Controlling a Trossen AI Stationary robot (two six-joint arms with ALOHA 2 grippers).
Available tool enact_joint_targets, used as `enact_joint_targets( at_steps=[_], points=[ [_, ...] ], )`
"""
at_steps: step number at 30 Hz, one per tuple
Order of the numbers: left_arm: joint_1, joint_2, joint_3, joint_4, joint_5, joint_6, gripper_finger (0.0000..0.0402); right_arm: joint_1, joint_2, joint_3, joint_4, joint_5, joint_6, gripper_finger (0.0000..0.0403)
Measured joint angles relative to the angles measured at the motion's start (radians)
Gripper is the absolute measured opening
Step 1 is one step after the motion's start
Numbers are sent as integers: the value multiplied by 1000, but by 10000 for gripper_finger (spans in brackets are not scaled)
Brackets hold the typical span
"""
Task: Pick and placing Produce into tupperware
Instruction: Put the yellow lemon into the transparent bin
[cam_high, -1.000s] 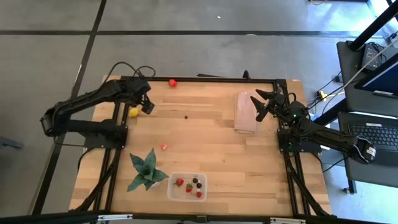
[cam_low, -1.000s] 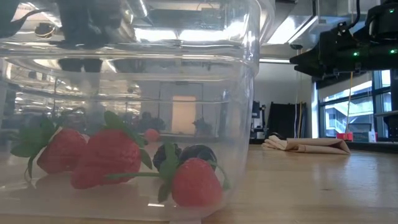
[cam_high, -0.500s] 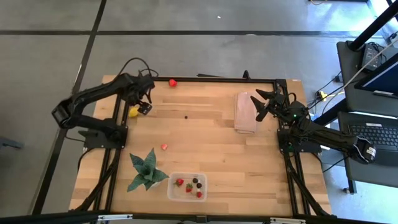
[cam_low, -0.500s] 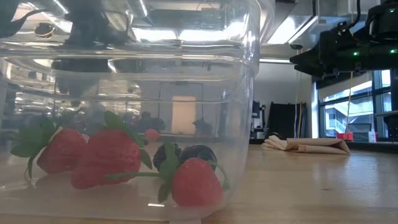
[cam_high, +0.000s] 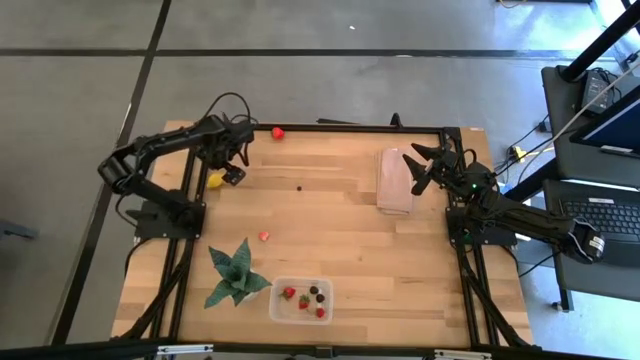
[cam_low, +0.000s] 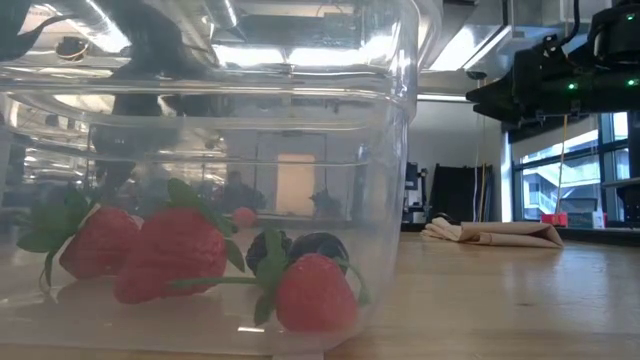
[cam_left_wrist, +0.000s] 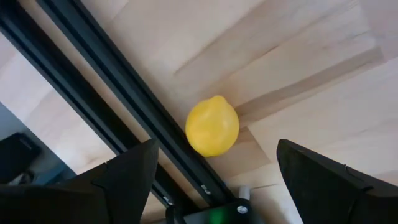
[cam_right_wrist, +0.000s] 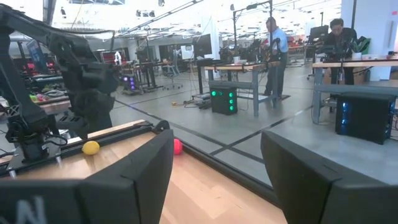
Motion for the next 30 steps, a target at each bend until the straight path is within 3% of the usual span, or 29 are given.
enact_joint_targets(
  at_steps=[16,24,30],
  points=[
    [29,122,-30,19,-3,23,321,0,0,0,-2,0,2,243],
    [89,104,-164,154,19,42,321,1,0,0,-12,0,3,243],
    [98,104,-164,227,41,42,321,1,0,0,-11,0,7,243]
  ],
)
